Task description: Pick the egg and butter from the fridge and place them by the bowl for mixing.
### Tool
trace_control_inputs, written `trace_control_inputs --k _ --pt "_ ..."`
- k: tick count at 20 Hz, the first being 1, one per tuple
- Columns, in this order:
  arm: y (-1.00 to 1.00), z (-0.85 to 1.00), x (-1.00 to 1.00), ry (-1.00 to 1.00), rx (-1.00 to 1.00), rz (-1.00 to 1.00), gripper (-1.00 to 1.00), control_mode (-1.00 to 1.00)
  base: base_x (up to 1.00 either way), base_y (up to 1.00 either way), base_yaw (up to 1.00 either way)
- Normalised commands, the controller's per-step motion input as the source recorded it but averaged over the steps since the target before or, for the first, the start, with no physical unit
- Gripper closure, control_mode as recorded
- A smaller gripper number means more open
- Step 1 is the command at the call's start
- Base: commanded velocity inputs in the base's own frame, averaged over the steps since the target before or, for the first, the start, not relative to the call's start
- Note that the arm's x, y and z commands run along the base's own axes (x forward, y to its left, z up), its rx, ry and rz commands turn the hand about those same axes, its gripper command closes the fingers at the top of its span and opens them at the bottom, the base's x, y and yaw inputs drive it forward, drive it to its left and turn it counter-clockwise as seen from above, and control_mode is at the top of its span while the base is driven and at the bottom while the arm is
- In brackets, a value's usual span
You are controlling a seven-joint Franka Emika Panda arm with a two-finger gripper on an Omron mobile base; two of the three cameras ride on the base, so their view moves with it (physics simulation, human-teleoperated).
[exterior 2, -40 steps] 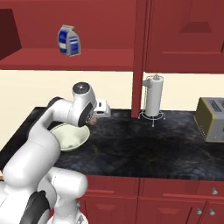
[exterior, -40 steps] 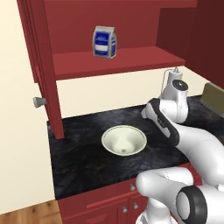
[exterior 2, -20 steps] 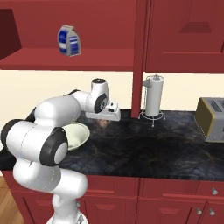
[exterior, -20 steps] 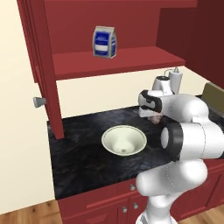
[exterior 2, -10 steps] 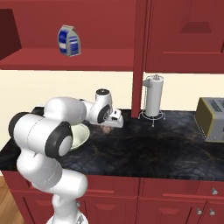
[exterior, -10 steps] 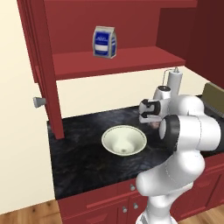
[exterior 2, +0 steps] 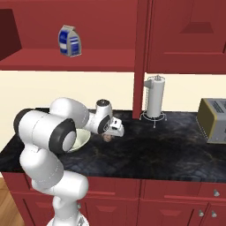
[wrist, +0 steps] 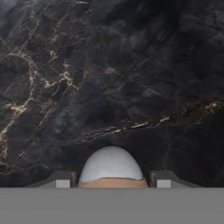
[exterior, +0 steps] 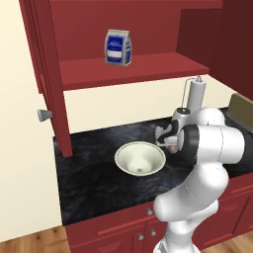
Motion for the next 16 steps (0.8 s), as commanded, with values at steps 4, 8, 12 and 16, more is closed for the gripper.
trace_control_inputs --k 4,8,12,16 --pt "0.0 -0.17 0.21 -0.01 0.04 -0.09 1.0 -1.0 0.0 0.0 0.0" --pt "0.01 -0.17 0.15 -0.02 0.04 -0.1 1.0 -1.0 0.0 0.0 0.0" --pt "0.0 -0.19 0.21 -0.01 0.02 -0.11 1.0 -1.0 0.0 0.0 0.0" --pt "0.0 -0.22 0.15 0.0 0.01 -0.08 1.0 -1.0 0.0 0.0 0.0"
